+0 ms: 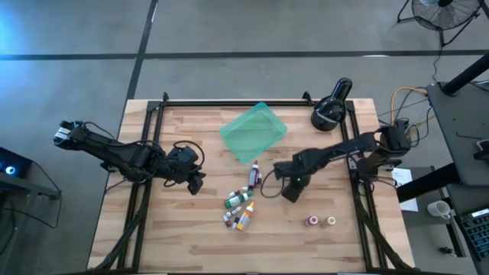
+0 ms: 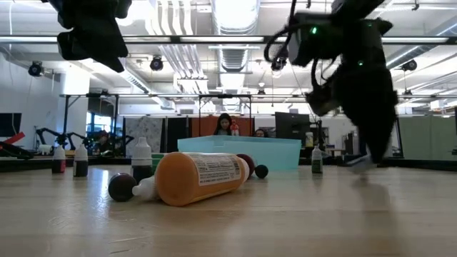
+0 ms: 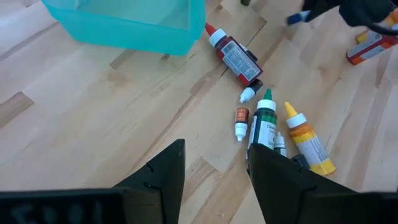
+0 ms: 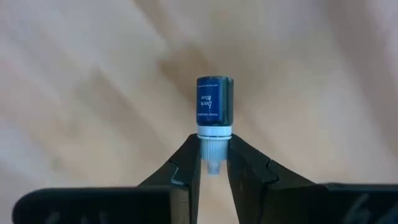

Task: Pick & Place food coloring
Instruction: Adjust the blue small food coloring bottle

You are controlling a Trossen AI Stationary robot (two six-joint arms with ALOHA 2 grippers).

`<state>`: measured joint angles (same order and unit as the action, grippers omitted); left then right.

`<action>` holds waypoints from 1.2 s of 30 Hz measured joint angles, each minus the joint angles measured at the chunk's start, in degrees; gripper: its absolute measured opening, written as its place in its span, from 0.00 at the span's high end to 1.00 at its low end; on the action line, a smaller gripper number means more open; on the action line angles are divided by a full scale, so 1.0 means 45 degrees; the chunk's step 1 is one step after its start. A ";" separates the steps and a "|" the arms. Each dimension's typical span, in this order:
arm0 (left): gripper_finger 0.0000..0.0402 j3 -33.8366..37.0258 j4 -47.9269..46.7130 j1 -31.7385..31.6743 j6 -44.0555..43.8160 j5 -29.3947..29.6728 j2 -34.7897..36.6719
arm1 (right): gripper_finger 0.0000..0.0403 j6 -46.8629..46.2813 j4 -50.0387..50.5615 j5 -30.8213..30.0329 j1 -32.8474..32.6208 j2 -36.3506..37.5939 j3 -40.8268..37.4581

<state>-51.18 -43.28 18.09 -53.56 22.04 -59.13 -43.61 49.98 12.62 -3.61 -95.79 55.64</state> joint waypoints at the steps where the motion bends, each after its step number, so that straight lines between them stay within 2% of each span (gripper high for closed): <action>1: 0.63 0.0000 0.0004 0.0000 0.0001 0.0086 0.0000 | 0.86 -0.0048 0.0264 0.0877 0.0266 0.0000 -0.0078; 5: 0.63 0.0000 0.0042 0.0000 0.0092 0.0146 0.0000 | 0.86 -0.0487 0.0623 0.3823 0.0903 0.0000 -0.0873; 11: 0.63 0.0000 0.0237 0.0000 0.0092 0.0141 0.0000 | 0.86 -0.1268 0.0647 0.6122 0.0969 0.0000 -0.2126; 19: 0.63 0.0000 0.0381 0.0000 0.0217 0.0136 0.0000 | 0.86 -0.1713 0.1915 0.6484 0.1121 0.0002 -0.2283; 30: 0.63 0.0000 0.0397 0.0000 0.0219 0.0136 0.0000 | 0.86 -0.2734 0.1845 0.6615 0.1202 0.0010 -0.2819; 36: 0.63 0.0000 0.0402 0.0000 0.0214 0.0131 0.0000 | 0.81 -0.2672 0.1792 0.6537 0.1201 0.0010 -0.2876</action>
<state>-51.18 -41.48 18.09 -52.60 22.63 -59.13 -55.64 58.04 42.04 1.80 -95.74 42.70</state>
